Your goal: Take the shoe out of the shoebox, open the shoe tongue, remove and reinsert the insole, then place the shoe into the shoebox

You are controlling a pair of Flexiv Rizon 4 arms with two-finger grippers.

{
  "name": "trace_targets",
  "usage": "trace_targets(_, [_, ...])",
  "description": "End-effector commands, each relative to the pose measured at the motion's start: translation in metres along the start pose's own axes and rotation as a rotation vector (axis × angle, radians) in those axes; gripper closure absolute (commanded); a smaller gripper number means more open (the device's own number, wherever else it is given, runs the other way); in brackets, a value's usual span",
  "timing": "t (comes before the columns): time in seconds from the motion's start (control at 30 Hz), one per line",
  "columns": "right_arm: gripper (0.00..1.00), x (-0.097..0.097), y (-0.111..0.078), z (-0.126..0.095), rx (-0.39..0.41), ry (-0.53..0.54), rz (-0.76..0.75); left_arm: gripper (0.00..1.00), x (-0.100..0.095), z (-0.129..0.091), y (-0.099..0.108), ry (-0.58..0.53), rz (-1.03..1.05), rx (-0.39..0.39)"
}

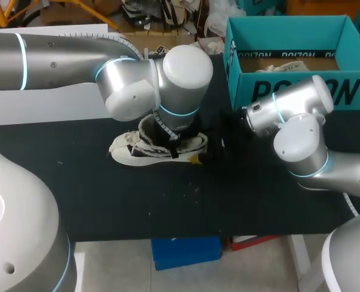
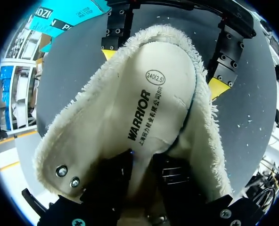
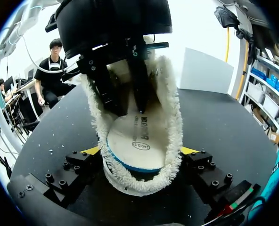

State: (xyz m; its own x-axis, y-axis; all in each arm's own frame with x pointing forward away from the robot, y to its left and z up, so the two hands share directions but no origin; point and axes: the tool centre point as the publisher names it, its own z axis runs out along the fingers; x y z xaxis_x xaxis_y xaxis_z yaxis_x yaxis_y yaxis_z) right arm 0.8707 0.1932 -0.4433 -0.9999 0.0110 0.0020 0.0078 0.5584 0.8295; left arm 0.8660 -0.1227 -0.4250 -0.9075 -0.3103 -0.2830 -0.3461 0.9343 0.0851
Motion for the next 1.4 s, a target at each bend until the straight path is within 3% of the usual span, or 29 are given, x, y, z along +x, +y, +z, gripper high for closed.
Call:
trace_targets(0.03, [1.0, 0.0, 0.0, 0.002, 0.002, 0.001, 0.001, 0.72, -0.007, 0.02, -0.003, -0.036, -0.003, 0.01])
trace_targets(0.53, [1.0, 0.0, 0.0, 0.002, 0.002, 0.001, 0.001, 0.79, -0.015, 0.028, 0.005, -0.047, -0.014, 0.11])
trace_targets(0.87, [1.0, 0.0, 0.0, 0.002, 0.002, 0.001, 0.001, 0.8, -0.015, 0.029, -0.001, -0.086, -0.001, 0.082])
trace_targets(0.9, [1.0, 0.0, 0.0, 0.002, 0.002, 0.001, 0.001, 0.87, -0.016, 0.03, -0.002, -0.081, 0.007, 0.081])
trace_targets(0.93, [1.0, 0.0, 0.0, 0.002, 0.002, 0.001, 0.001, 1.0, -0.016, 0.03, -0.002, -0.072, 0.013, 0.082])
trace_targets(1.17, [1.0, 0.0, 0.0, 0.002, 0.002, 0.001, 0.001, 1.0, -0.018, 0.027, 0.0, 0.04, 0.044, 0.101])
trace_targets(1.4, [1.0, 0.0, 0.0, 0.002, 0.002, 0.001, 0.001, 1.0, -0.014, 0.001, 0.004, 0.128, 0.154, 0.144])
